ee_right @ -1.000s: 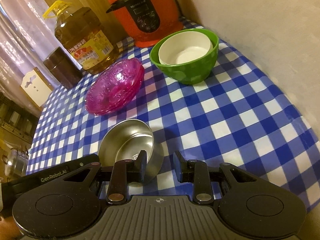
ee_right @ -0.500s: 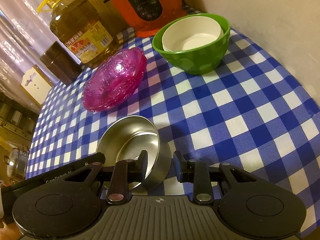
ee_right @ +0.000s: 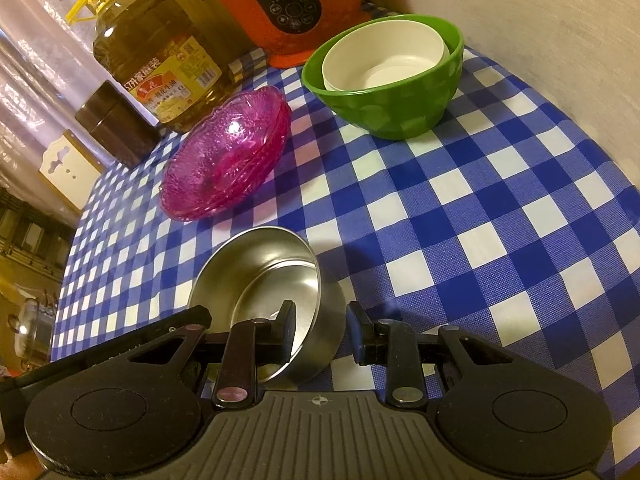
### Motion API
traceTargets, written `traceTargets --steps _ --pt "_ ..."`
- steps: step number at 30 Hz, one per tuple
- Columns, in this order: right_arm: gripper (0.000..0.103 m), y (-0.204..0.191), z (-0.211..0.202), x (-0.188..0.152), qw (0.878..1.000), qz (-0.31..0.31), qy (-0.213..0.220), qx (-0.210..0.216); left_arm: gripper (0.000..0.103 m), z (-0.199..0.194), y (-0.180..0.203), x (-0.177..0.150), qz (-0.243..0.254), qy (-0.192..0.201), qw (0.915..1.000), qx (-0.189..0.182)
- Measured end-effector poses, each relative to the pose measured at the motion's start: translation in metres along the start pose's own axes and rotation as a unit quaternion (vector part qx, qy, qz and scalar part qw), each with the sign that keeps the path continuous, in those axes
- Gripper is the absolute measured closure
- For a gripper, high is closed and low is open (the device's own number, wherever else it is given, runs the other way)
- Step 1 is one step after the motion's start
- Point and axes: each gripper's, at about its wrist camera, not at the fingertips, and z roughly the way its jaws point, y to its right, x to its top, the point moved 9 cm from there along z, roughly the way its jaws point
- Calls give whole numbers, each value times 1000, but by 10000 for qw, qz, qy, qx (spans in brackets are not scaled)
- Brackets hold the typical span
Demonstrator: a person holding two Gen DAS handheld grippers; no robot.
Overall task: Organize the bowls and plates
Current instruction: 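Close both tools on the rim of the steel bowl, then lift the steel bowl with both tools and carry it toward the green bowl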
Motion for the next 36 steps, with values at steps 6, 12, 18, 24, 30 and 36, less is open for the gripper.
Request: traceTargets --steps 6,12,18,24,30,36 --pt "91 -1 0 -1 10000 -10 -6 13 98 0 -1 0 -9 -13 10000 -19" --pt "93 -1 -2 -1 10000 -11 16 -25 98 -2 0 -3 14 -45 10000 -20" --pt "93 0 -8 -1 10000 7 38 7 98 -7 3 -5 33 -64 10000 -48" --pt "93 5 -19 2 9999 44 97 -23 98 -13 13 -2 85 -44 9999 -129" --pt "94 9 -34 8 9997 64 219 -65 98 -19 28 5 153 22 9996 -218" --pt "93 13 -50 21 9991 101 398 -57 98 -24 46 16 289 101 9991 -295"
